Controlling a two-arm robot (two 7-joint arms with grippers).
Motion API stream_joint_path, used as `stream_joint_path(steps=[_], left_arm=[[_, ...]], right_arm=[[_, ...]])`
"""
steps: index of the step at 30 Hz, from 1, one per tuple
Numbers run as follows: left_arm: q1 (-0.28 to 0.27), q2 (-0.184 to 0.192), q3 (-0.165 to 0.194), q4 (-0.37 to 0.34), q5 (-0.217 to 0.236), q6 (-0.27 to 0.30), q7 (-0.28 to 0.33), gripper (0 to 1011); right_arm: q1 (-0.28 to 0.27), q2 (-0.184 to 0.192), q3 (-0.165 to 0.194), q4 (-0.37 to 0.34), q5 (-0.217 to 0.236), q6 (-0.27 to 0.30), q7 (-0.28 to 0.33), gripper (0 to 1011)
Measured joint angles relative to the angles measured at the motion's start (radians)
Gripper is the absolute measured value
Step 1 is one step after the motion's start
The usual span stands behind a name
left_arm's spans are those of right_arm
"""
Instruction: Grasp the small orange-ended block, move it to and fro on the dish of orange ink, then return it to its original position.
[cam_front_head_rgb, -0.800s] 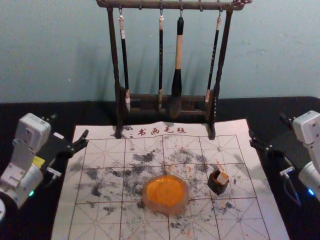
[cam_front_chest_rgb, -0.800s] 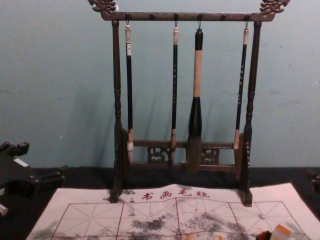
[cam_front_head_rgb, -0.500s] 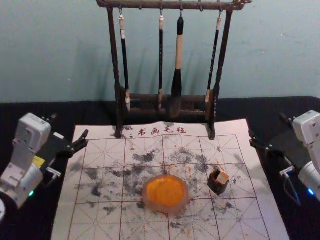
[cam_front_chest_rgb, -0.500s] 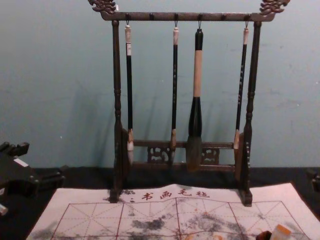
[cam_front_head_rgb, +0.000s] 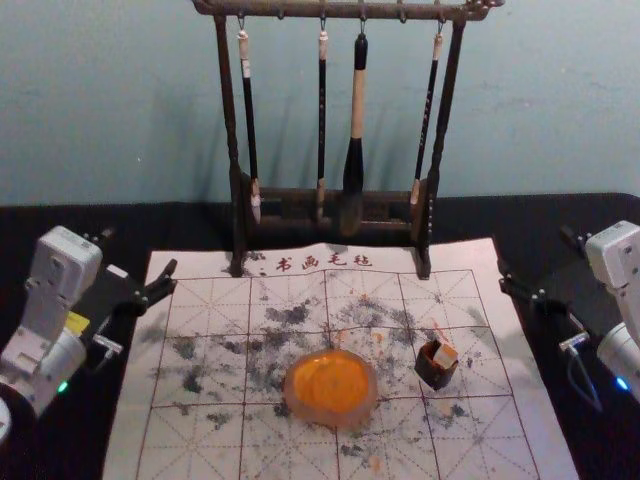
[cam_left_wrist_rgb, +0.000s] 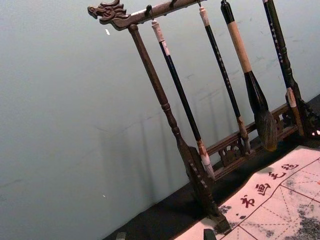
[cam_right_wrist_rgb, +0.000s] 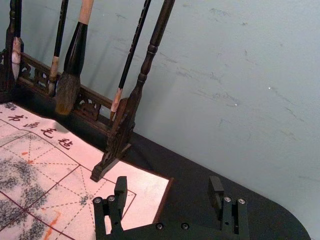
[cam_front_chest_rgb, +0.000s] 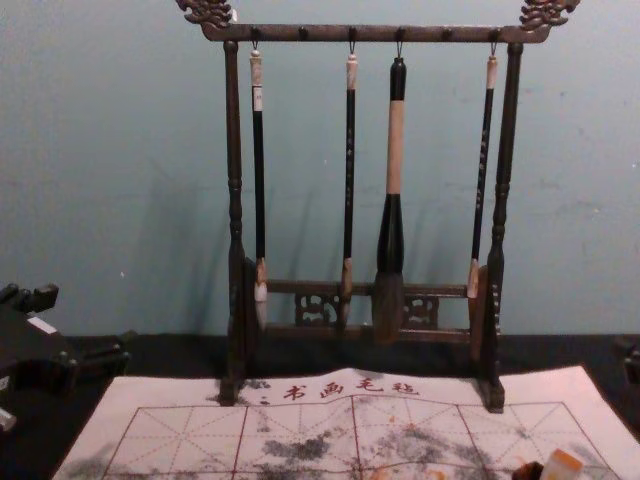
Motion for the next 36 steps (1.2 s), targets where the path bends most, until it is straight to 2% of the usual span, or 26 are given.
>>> stream_joint_path(steps=[36], left_arm=[[0.0,0.0,0.0,0.0,0.0,0.0,0.0,1001]], right_arm=[[0.0,0.0,0.0,0.0,0.0,0.0,0.0,1000]])
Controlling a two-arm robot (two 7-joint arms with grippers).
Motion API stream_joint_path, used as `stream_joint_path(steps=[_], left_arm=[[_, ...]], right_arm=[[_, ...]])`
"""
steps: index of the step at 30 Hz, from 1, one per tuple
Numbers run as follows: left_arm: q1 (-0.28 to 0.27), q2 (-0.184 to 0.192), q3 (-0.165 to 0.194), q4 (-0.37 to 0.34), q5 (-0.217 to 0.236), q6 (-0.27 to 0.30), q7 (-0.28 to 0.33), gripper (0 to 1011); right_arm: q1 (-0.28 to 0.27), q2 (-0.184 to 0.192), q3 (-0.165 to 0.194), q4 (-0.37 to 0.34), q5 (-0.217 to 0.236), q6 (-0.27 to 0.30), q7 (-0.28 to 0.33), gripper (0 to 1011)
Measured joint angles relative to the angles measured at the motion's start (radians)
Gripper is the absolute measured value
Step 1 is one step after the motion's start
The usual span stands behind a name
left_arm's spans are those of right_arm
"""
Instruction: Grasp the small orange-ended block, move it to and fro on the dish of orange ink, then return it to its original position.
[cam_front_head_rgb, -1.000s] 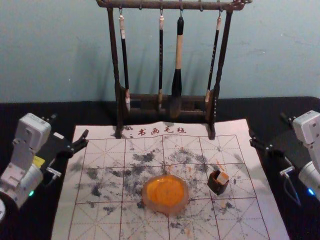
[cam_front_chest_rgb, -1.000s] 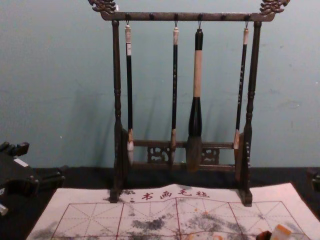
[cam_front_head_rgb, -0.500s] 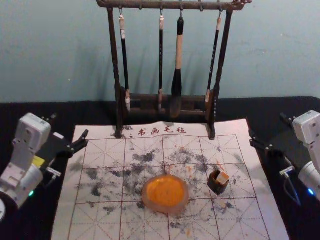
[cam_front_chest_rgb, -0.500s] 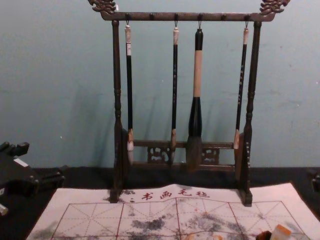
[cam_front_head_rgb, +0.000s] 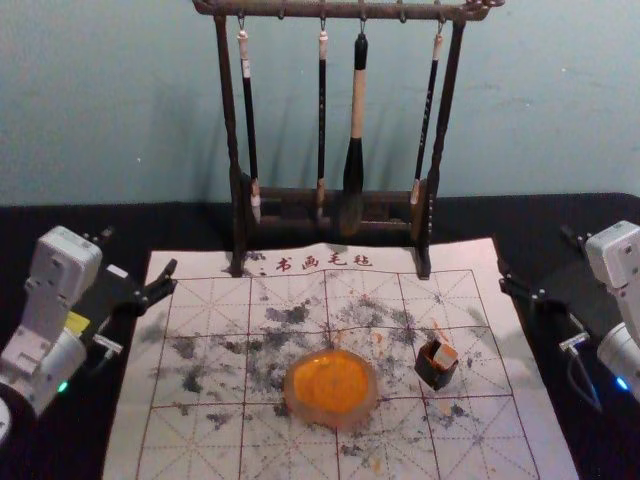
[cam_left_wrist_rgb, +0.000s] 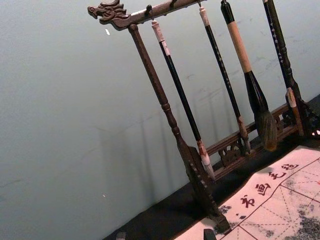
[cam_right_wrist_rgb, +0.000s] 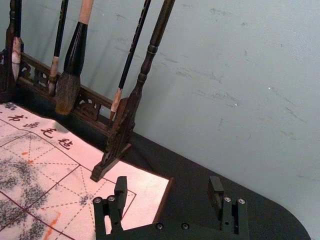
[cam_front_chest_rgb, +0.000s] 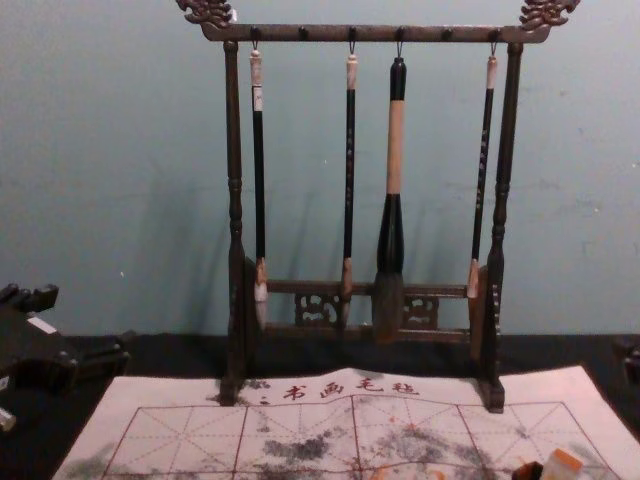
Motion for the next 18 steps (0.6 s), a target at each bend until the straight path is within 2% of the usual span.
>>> stream_joint_path(steps=[5,9,14,18], left_arm=[[0.0,0.0,0.0,0.0,0.0,0.0,0.0,1001],[0.0,0.0,0.0,0.0,0.0,0.0,0.0,1001],[0.0,0.0,0.0,0.0,0.0,0.0,0.0,1001],[0.0,0.0,0.0,0.0,0.0,0.0,0.0,1001]], right_arm=[[0.0,-0.001,0.002,0.0,0.0,0.0,0.001,1000],[-0.005,-0.003,0.017,-0.007,0.002,-0.008,0.019,1000],[-0.036,0.007,0.049,-0.049,0.048,-0.025,0.072,1000],[-0.082,0.031,0.078,-0.102,0.094,-0.04,0.119,1000]])
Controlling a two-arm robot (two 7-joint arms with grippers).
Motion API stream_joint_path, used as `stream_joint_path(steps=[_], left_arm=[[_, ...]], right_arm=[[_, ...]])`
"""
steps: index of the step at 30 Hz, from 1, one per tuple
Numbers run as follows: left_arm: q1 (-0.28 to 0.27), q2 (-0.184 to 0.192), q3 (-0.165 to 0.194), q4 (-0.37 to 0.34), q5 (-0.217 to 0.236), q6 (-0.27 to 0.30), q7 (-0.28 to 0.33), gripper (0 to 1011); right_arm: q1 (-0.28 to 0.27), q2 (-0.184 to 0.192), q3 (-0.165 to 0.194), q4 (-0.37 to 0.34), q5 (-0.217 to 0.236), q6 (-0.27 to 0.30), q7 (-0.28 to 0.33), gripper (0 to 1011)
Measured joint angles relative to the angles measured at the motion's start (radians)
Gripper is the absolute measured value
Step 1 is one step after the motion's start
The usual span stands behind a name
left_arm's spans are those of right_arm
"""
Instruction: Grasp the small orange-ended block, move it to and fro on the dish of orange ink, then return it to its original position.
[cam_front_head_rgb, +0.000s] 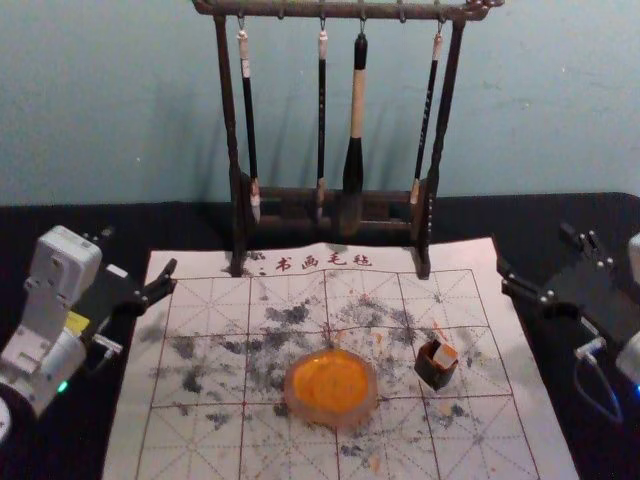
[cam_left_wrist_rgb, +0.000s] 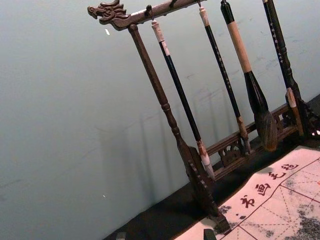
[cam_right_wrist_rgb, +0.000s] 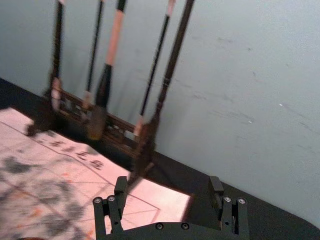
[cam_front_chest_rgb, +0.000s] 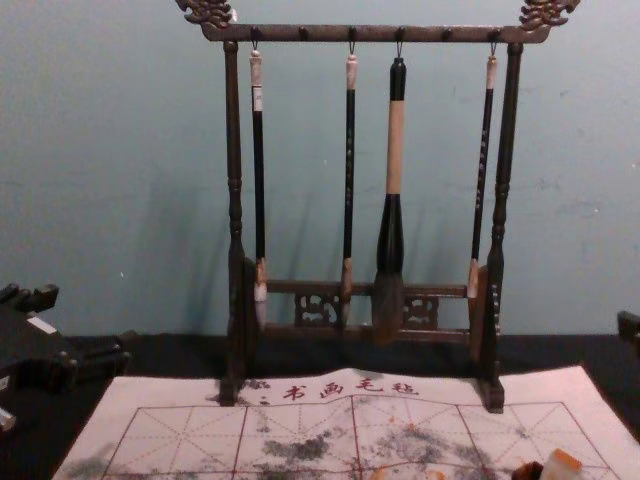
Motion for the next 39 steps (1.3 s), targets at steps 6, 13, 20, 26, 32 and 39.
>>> stream_joint_path(steps=[6,13,20,26,32,39], left_arm=[[0.0,0.0,0.0,0.0,0.0,0.0,0.0,1001],[0.0,0.0,0.0,0.0,0.0,0.0,0.0,1001],[0.0,0.0,0.0,0.0,0.0,0.0,0.0,1001],[0.0,0.0,0.0,0.0,0.0,0.0,0.0,1001],[0.0,0.0,0.0,0.0,0.0,0.0,0.0,1001],[0.0,0.0,0.0,0.0,0.0,0.0,0.0,1001]], right_arm=[[-0.103,0.05,0.05,-0.09,0.085,-0.054,0.097,1000],[-0.165,0.083,0.064,-0.133,0.149,-0.067,0.208,1000],[-0.178,0.088,0.045,-0.131,0.169,-0.044,0.29,1000],[-0.174,0.083,0.03,-0.118,0.159,-0.021,0.326,1000],[-0.156,0.071,0.012,-0.096,0.132,0.003,0.358,1000],[-0.127,0.044,-0.006,-0.064,0.093,0.027,0.379,1000]])
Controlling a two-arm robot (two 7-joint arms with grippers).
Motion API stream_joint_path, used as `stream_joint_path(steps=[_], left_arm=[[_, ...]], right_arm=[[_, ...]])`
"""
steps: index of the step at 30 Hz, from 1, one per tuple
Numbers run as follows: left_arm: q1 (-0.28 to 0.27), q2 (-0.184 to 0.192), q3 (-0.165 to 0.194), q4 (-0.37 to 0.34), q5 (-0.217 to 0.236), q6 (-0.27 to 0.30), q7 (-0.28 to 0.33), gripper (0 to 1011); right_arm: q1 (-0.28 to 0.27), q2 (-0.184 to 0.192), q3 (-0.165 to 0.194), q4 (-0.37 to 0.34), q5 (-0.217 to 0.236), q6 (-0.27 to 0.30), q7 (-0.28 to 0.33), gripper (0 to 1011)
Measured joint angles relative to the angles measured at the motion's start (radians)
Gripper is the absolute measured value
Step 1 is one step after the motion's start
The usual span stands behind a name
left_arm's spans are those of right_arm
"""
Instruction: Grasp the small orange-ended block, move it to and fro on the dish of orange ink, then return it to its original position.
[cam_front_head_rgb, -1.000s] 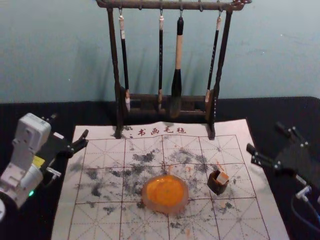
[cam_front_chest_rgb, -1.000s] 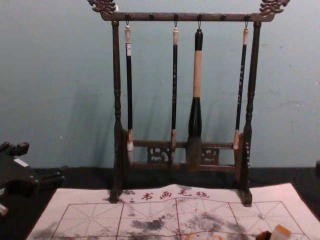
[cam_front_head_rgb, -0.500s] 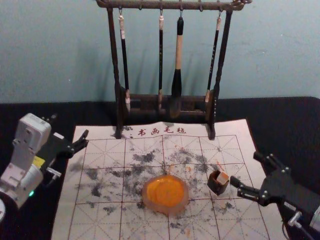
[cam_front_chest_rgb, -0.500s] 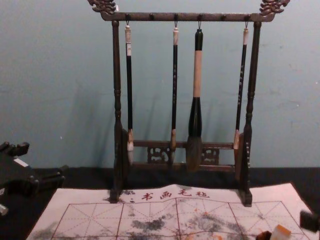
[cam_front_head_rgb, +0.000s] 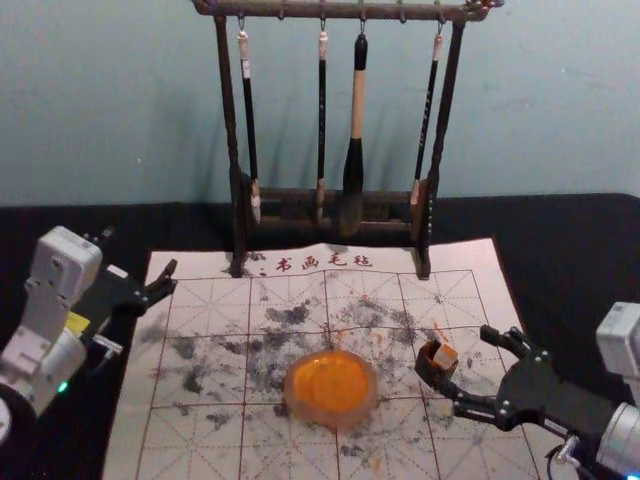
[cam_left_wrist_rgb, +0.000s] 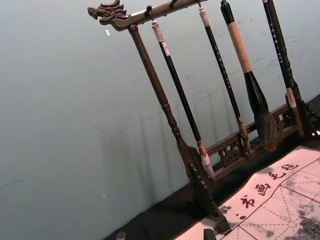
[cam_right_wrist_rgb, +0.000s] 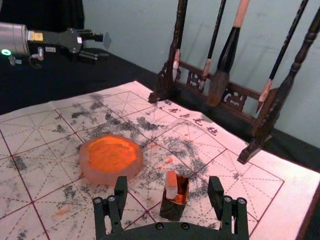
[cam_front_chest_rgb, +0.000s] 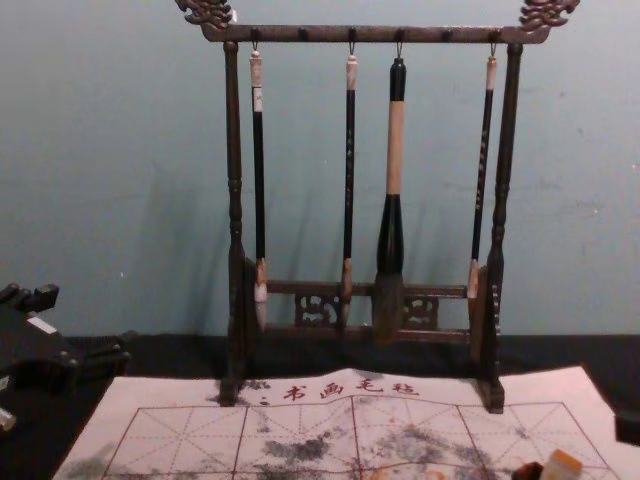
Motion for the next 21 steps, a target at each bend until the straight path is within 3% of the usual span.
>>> stream_joint_path(steps=[21], left_arm=[[0.0,0.0,0.0,0.0,0.0,0.0,0.0,1001]], right_arm=[[0.06,-0.077,-0.005,0.078,-0.064,0.041,0.031,1000]])
